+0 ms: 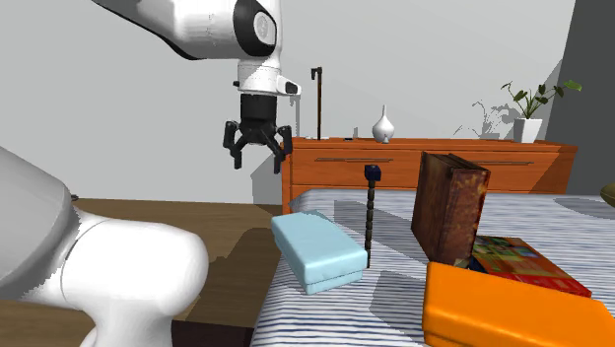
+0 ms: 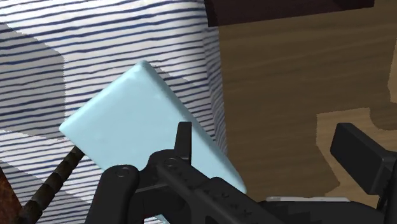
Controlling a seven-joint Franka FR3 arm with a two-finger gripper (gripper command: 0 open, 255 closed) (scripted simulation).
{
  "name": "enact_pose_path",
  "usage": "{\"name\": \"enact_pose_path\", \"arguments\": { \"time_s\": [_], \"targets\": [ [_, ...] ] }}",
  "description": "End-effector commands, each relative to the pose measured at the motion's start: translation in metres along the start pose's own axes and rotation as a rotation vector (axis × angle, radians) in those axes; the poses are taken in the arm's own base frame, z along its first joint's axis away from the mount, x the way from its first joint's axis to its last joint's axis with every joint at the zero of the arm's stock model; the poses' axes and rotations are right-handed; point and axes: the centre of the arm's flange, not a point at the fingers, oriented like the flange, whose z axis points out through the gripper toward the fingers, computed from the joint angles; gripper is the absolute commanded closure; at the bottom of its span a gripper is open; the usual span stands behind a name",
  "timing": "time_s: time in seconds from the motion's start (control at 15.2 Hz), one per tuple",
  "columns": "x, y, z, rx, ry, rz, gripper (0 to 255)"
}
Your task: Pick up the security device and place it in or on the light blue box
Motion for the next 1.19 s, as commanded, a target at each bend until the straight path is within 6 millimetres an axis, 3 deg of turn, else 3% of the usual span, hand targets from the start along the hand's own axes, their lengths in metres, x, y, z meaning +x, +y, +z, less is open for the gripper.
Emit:
{"name": "enact_pose_path", "arguments": {
  "time_s": [0.0,1.12],
  "targets": [
    [0.005,0.022,0.003,-0.008,0.027,-0.012,0],
    [0.08,0.212,0.005,-0.061,0.241,-0.092,0]
  ]
}}
